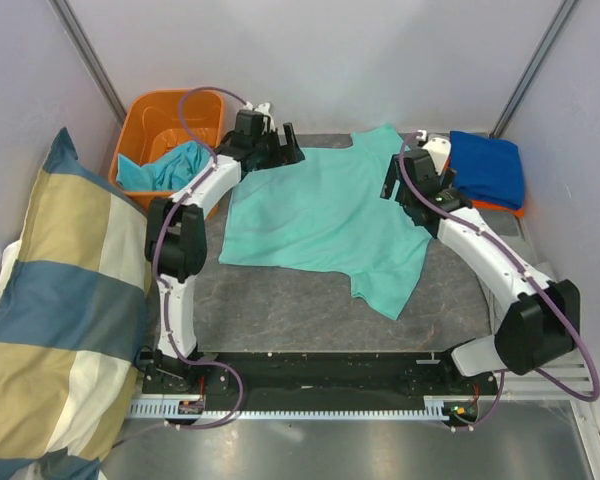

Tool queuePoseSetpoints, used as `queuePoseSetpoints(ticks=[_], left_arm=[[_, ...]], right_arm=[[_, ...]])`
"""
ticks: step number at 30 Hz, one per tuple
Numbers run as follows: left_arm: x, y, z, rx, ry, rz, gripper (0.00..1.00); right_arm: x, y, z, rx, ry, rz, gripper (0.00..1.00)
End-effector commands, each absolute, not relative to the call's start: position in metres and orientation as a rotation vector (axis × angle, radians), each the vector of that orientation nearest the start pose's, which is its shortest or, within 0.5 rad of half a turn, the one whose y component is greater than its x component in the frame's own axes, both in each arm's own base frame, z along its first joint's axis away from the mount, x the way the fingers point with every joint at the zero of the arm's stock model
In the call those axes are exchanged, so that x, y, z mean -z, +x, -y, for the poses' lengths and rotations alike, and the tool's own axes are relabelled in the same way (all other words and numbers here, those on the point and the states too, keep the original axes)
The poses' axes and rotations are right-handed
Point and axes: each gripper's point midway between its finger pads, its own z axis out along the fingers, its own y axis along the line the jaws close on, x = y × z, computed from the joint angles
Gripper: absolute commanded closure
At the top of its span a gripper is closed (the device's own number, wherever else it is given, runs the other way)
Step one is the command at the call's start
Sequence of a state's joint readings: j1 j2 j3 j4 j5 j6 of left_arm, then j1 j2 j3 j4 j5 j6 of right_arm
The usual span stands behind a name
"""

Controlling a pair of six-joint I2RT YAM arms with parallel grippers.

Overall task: Fold and stack the t-shirts
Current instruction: Flatten the tshirt out, then fold the tshirt

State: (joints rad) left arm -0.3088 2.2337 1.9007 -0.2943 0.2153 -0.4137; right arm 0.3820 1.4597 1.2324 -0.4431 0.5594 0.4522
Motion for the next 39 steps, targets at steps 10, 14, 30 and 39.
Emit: queuePoseSetpoints(ticks=[10, 14, 30, 39], left_arm=[[-0.106, 0.373, 0.224, 0.541, 0.075, -2.288, 0.00], [-0.087, 0.338, 0.207, 0.529, -0.003, -2.313, 0.00], [-0.100, 0.318, 0.199, 0.513, 0.028, -2.283, 0.00], [-0.100, 0.307, 0.204, 0.539, 0.055, -2.295, 0.00]], right_arm=[[-0.090, 0.263, -0.104, 0.142, 0.520, -2.427, 0.02], [-0.082, 0.238, -0.118, 0.162, 0.491, -2.452, 0.02], [-0.064, 0.179, -0.117, 0.217, 0.650, -2.433, 0.02], [-0.052, 0.158, -0.119, 0.223, 0.713, -2.396, 0.10]])
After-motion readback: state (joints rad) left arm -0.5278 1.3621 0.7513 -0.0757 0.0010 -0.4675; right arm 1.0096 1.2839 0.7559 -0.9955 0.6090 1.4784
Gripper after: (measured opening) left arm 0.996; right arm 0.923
